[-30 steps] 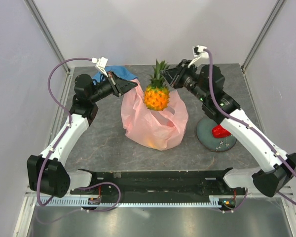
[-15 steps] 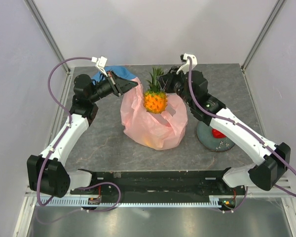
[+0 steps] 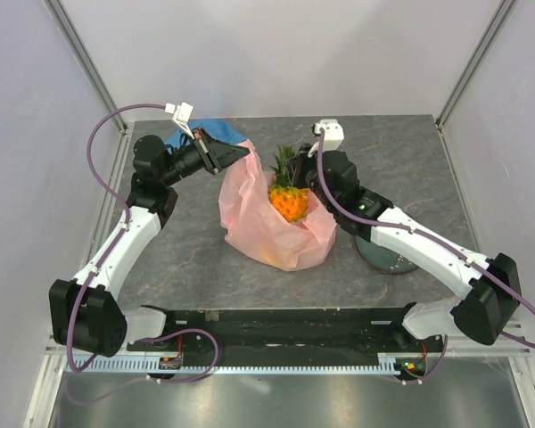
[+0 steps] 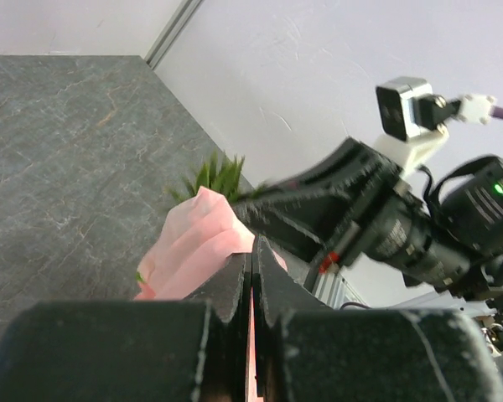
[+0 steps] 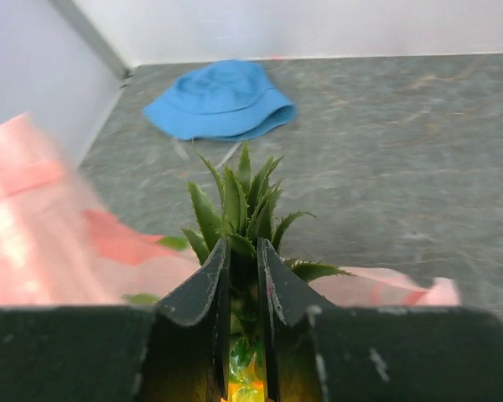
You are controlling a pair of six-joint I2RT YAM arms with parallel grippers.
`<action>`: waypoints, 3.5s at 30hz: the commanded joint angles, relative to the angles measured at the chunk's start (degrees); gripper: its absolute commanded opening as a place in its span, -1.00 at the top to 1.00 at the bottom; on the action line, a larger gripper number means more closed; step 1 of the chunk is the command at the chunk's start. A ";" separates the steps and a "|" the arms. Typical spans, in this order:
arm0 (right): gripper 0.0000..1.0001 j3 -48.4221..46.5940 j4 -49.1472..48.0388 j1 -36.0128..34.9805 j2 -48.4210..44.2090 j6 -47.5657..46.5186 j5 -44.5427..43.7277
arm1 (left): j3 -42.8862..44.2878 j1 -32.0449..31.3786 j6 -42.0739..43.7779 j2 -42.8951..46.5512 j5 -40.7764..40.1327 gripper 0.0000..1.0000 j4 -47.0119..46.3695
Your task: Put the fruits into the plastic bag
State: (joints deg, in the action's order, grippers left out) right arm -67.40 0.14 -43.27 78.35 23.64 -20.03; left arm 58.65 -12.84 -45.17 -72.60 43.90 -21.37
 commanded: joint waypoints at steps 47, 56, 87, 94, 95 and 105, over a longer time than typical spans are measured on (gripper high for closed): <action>0.99 1.22 17.96 -13.95 9.87 -11.07 4.03 | -5.22 0.54 -9.32 -0.09 5.58 0.97 -12.64; 0.42 1.56 23.85 -13.86 13.50 -4.83 -5.63 | -3.63 0.89 -7.65 1.06 5.58 0.97 -10.98; -0.81 1.83 32.64 -4.12 -15.41 -0.08 -16.62 | -7.15 1.50 -6.78 -0.17 4.35 0.97 -9.22; -0.87 2.71 32.55 8.45 -17.62 4.39 -5.65 | -6.80 1.50 -7.04 -0.61 4.53 0.97 -9.75; -0.87 3.23 32.64 11.33 -17.09 6.23 -3.54 | -6.80 1.50 -7.13 -0.79 4.53 0.97 -9.84; -0.86 10.52 39.32 36.65 -13.31 17.57 10.44 | -6.62 1.50 -6.34 0.00 4.53 0.97 -8.96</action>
State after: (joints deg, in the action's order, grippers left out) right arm -60.05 35.86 -13.82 65.49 35.51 -16.62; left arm 51.42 -11.68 -52.64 -73.49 48.38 -29.30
